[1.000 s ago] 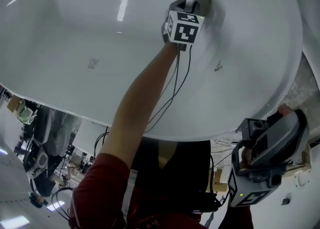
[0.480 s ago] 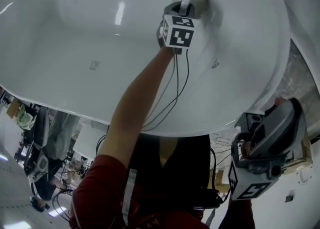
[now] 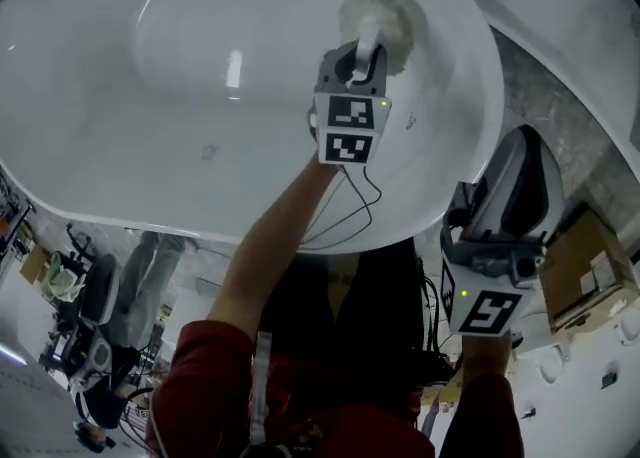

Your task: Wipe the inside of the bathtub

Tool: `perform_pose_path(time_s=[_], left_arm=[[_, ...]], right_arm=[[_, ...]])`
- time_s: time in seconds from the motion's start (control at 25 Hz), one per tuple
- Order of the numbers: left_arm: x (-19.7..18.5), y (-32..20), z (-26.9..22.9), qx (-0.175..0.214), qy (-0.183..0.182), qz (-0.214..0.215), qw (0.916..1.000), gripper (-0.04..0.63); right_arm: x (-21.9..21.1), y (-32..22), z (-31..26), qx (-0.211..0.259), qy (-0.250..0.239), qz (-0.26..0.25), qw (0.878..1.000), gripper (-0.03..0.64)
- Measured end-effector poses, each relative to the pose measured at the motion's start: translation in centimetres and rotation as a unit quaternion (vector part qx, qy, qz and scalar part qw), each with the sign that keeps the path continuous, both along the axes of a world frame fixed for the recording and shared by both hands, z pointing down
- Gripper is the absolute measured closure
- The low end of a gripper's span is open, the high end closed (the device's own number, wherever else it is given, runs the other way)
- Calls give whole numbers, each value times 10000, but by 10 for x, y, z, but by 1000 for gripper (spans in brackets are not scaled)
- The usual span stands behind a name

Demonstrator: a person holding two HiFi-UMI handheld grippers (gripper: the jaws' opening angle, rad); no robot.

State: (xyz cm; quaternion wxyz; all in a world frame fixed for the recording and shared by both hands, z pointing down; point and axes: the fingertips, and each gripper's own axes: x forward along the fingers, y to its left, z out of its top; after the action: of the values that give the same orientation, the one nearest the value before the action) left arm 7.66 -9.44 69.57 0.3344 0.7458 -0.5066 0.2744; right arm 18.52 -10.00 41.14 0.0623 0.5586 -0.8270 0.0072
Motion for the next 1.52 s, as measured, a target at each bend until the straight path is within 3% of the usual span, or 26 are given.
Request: perform_pose_path(time_s=[0.28,0.52,1.0,1.28,1.52], left_arm=[[47,37,-106,143,471,518,9974,503],[69,45,-141,95,838,1036,9910,503],[110,43,-91,-292,639,1228,9899,503],[96,47,-49,-446,456,1050,9924,503],[79,45,14,-604,228,860,9942,503]], right_arm=[[16,3,-28,215,144,490,9985,606],[10,2,-58,358,99,691,9969,606],[33,11,-43,308,22,764,9966,606],[22,8,-11,257,40,620,9977,606],[4,0,27,152,52,399,9991,606]])
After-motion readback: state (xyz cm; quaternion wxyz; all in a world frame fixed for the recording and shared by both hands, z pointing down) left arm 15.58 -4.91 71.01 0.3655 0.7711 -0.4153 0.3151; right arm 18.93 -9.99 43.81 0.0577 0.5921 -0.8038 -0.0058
